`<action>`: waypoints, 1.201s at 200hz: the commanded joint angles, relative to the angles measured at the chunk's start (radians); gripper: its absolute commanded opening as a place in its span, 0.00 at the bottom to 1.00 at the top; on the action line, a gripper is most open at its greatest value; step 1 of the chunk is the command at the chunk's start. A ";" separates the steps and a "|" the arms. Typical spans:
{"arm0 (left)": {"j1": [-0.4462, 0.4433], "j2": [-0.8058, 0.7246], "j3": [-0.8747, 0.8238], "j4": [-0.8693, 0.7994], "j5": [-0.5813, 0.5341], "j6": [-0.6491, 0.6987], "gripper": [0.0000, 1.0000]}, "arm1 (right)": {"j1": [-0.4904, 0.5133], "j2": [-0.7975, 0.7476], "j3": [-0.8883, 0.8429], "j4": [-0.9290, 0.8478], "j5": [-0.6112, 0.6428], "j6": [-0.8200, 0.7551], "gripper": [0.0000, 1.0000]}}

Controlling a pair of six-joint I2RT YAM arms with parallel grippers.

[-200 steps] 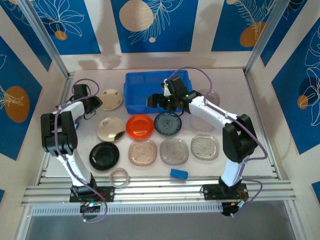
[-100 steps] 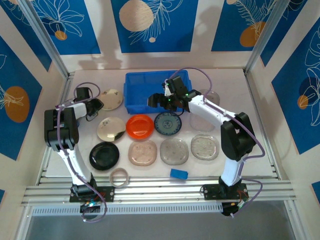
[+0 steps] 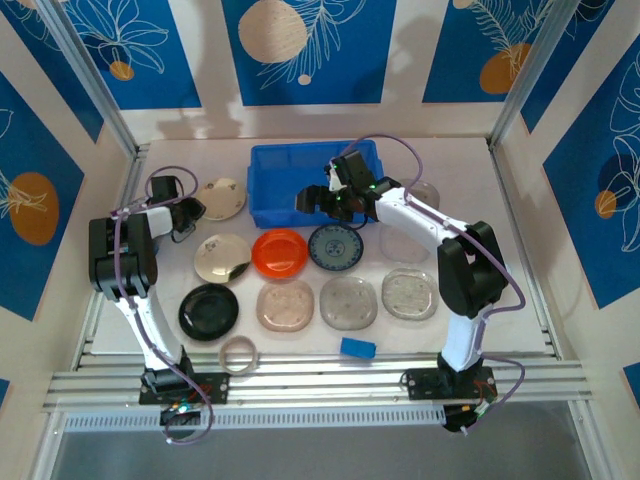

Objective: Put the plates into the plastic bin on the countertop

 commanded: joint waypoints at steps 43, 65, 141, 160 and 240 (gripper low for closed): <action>-0.005 0.058 0.033 0.048 0.034 -0.019 0.31 | 0.000 0.014 0.032 -0.036 -0.020 0.010 0.88; -0.009 0.059 0.035 0.044 0.033 -0.017 0.31 | -0.002 0.017 0.034 -0.043 -0.016 0.012 0.88; -0.027 0.061 0.052 0.029 0.023 -0.010 0.31 | 0.004 0.017 0.028 -0.038 -0.013 0.017 0.88; -0.031 0.070 0.058 0.027 0.019 -0.008 0.31 | 0.005 0.021 0.031 -0.038 -0.010 0.013 0.88; -0.039 0.104 0.064 0.069 0.003 -0.036 0.20 | 0.005 0.021 0.023 -0.030 -0.012 0.017 0.87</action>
